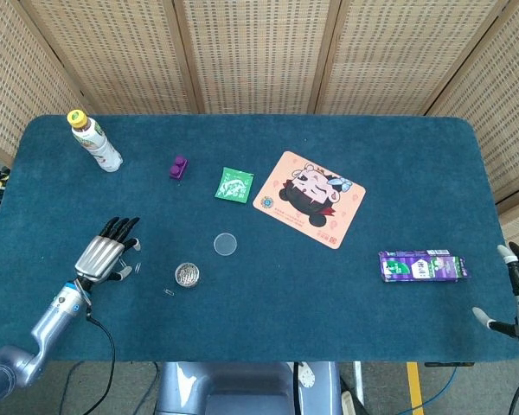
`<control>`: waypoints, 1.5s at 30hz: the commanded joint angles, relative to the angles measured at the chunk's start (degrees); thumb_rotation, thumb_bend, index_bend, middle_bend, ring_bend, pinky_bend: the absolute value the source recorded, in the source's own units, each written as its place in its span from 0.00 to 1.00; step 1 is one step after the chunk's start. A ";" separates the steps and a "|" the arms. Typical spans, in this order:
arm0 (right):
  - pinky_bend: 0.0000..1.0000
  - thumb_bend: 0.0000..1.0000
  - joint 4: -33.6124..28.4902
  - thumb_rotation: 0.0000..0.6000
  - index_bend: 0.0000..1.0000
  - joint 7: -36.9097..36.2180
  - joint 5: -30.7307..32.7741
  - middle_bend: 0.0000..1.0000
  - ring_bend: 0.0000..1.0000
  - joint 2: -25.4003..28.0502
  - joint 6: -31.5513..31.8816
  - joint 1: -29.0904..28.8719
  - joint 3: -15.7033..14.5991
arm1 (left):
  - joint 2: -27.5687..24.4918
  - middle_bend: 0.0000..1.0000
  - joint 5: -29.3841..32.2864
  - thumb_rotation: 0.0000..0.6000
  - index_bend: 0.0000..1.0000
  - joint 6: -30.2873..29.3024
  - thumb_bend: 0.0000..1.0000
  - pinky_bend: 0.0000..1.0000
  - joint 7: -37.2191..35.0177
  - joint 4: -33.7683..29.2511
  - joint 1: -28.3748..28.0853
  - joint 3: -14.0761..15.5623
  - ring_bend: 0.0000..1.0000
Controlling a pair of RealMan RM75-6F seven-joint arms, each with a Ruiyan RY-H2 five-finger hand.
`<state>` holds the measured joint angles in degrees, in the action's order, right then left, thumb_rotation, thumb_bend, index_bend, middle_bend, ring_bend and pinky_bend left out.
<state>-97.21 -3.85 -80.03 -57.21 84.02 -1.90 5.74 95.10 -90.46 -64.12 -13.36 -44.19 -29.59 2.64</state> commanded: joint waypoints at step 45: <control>0.00 0.00 0.15 1.00 0.03 1.20 0.49 0.00 0.00 -0.55 -0.66 -0.33 -0.02 | -1.48 0.00 -3.18 1.00 0.50 2.79 0.35 0.00 0.41 3.84 -1.84 3.25 0.00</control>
<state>-97.06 -2.65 -79.54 -57.76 83.36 -2.23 5.72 93.61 -93.66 -61.35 -12.97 -40.33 -31.41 5.89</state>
